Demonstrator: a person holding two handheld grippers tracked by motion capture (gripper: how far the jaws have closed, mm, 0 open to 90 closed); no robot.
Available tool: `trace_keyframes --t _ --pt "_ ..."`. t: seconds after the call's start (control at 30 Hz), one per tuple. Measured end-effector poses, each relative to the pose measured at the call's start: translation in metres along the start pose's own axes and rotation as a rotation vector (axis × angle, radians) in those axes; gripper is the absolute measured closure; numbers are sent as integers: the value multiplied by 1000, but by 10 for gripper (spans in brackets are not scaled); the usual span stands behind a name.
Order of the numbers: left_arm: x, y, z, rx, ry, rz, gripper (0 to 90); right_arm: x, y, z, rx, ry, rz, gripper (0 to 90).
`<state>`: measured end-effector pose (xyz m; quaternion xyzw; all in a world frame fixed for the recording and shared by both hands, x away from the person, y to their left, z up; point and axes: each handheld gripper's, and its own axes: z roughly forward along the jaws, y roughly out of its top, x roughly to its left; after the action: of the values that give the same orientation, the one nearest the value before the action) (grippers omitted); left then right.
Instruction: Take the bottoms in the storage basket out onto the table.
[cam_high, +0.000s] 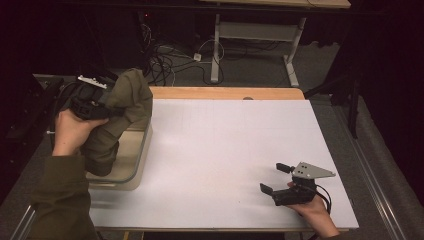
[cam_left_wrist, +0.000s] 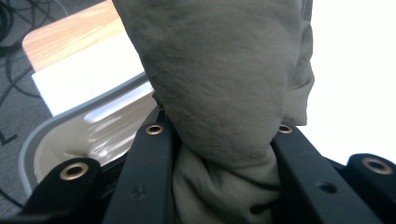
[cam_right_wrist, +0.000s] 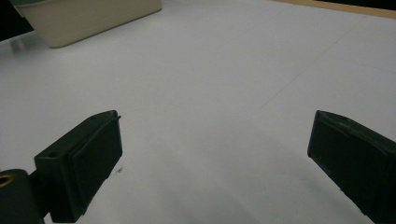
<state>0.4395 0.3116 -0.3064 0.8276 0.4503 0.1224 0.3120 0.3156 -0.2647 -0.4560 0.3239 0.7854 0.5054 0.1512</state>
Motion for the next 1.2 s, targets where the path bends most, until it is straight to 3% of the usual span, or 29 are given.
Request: trace_keyframes --t 0.17,0.6,0.93,1.13,1.2 --pt "-12 13 -7 -23 -16 32 716 -1 0 0 -1 -1 2 38" --pt "-51 51 -16 -65 -106 135 715 -1 -1 0 -2 1 3 39" --pt "-86 79 -11 -79 -152 211 715 -1 -1 0 0 3 4 38" --pt "-99 91 -8 -92 -187 228 715 -2 -1 -1 -3 3 6 38" --pt "-108 94 0 -107 -210 229 715 -1 -1 -1 -2 5 4 39"
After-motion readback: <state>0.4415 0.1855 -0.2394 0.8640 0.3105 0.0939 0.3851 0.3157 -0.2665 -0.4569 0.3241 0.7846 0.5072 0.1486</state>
